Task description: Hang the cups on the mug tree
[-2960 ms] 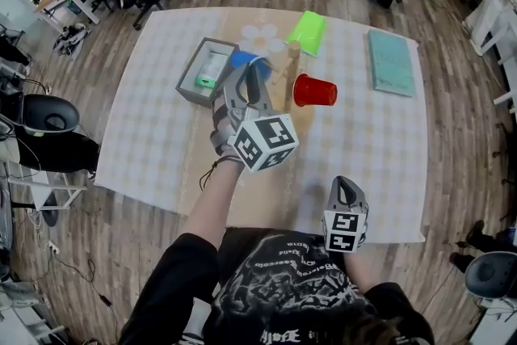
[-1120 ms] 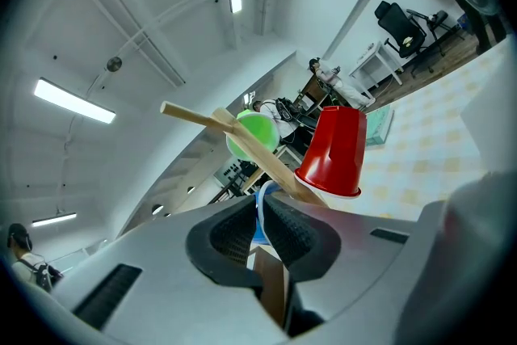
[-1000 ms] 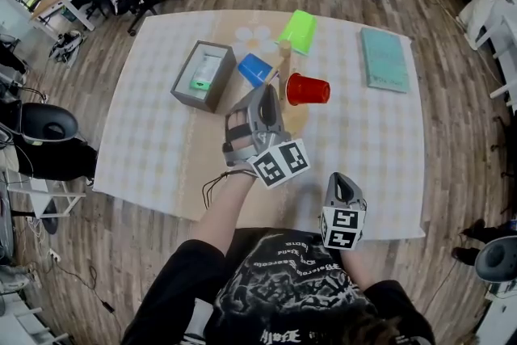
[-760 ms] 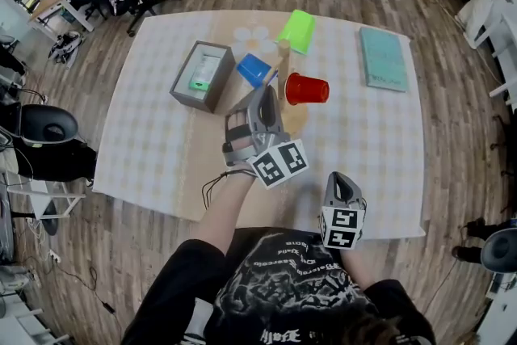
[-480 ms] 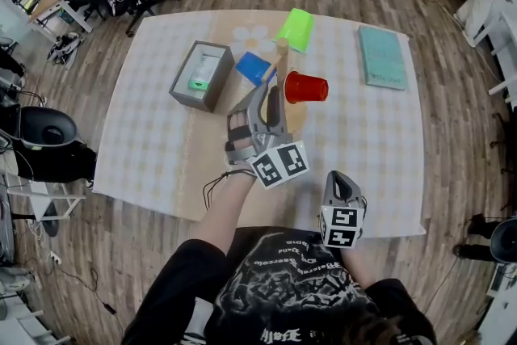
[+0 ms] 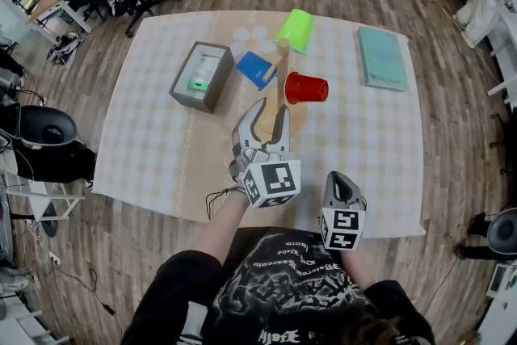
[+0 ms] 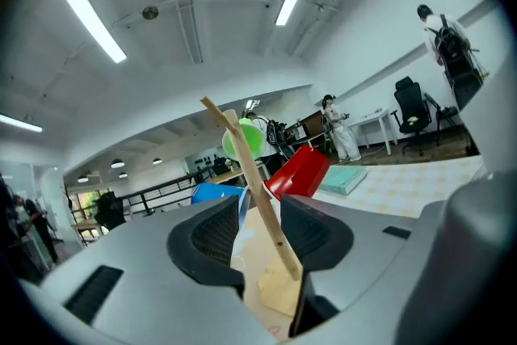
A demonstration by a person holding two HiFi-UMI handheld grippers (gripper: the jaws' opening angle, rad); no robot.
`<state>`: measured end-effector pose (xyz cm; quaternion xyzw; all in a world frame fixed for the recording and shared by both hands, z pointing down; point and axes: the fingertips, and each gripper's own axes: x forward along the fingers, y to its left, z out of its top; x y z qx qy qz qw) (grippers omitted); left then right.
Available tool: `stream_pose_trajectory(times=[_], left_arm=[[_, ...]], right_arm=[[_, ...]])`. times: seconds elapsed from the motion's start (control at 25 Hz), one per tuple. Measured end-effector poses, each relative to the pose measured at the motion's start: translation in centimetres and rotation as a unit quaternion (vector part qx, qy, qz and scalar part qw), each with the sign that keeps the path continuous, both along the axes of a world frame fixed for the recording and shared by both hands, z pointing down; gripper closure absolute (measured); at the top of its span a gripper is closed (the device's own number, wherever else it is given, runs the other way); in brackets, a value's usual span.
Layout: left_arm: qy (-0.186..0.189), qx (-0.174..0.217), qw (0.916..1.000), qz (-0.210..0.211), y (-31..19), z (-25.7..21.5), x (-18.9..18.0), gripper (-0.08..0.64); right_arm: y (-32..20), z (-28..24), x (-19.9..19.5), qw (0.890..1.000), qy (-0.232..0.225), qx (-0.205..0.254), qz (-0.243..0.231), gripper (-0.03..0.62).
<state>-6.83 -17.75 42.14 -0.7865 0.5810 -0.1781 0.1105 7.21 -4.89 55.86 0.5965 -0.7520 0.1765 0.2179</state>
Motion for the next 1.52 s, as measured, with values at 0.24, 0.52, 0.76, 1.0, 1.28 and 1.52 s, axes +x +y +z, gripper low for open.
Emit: stream_pose_trajectory(times=[0.24, 0.52, 0.76, 1.0, 1.28, 1.52], left_arm=[[0.101, -0.074, 0.9902, 0.062, 3.8, 2.0, -0.3, 0.387], [0.158, -0.151, 0.9670, 0.131, 9.5, 6.5, -0.1, 0.417], [0.206, -0.197, 0.9506, 0.122, 12.2, 8.6, -0.4, 0.471], [0.215, -0.174, 0.9564, 0.094, 11.4, 7.9, -1.9, 0.523], [0.237, -0.183, 0.9492, 0.094, 11.3, 8.0, -2.3, 0.541], [0.222, -0.186, 0.9518, 0.100, 11.6, 8.3, -2.1, 0.540]], right_arm=[[-0.6, -1.4, -0.7, 0.999, -0.017, 0.026, -0.016, 0.583], [-1.0, -2.2, -2.2, 0.997, -0.028, 0.046, -0.050, 0.583], [-0.8, -2.6, -3.7, 0.995, -0.022, 0.058, -0.082, 0.583], [-1.0, -3.2, -4.0, 0.993, -0.016, 0.074, -0.094, 0.583], [-1.0, -4.3, -5.0, 0.989, -0.047, 0.082, -0.115, 0.584], [-1.1, -4.5, -5.0, 0.990, -0.039, 0.088, -0.107, 0.584]])
